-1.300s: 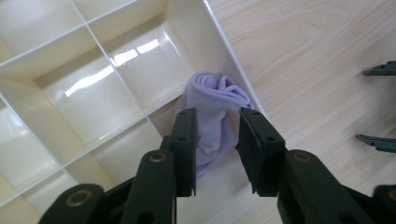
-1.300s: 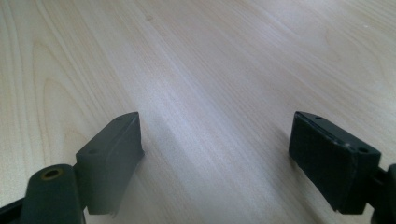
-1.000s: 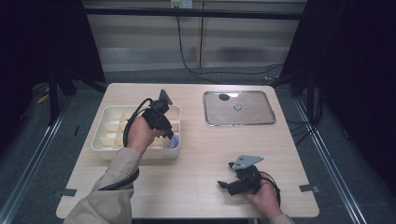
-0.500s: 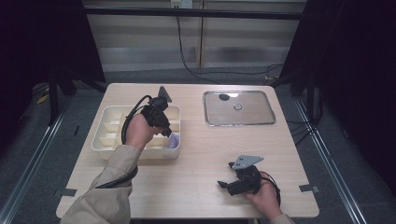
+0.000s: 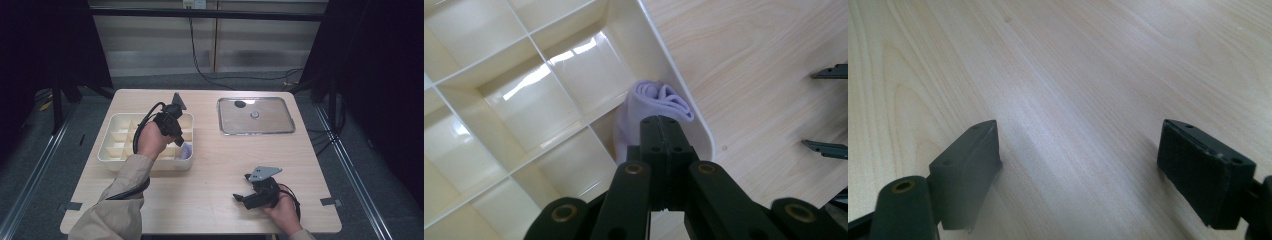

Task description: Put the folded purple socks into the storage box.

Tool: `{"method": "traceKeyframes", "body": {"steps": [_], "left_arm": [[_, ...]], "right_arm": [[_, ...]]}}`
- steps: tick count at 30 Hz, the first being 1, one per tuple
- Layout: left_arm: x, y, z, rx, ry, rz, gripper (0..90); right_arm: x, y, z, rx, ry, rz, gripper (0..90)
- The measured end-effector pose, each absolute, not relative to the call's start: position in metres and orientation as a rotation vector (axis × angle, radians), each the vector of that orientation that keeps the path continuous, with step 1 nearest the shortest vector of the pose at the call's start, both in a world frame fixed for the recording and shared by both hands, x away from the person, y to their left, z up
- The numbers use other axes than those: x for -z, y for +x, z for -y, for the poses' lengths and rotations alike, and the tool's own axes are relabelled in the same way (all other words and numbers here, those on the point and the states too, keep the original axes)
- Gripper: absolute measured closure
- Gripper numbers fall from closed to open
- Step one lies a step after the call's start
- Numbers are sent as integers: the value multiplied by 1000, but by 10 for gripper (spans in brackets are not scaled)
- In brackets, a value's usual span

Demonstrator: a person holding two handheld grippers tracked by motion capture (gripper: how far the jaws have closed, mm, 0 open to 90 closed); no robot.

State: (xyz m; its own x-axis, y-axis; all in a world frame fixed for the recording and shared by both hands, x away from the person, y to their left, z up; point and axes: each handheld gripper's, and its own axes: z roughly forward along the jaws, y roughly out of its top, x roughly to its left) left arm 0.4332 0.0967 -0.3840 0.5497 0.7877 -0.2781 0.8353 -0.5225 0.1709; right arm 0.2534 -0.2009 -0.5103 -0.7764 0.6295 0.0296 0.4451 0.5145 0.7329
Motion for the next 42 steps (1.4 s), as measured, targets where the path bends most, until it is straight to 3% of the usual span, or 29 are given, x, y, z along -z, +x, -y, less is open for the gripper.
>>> {"method": "traceKeyframes", "body": {"steps": [42], "left_arm": [[431,433,-86,311,2531,-1314,900]], "right_arm": [[510,253,201,-1115,911,-2515,167]]}}
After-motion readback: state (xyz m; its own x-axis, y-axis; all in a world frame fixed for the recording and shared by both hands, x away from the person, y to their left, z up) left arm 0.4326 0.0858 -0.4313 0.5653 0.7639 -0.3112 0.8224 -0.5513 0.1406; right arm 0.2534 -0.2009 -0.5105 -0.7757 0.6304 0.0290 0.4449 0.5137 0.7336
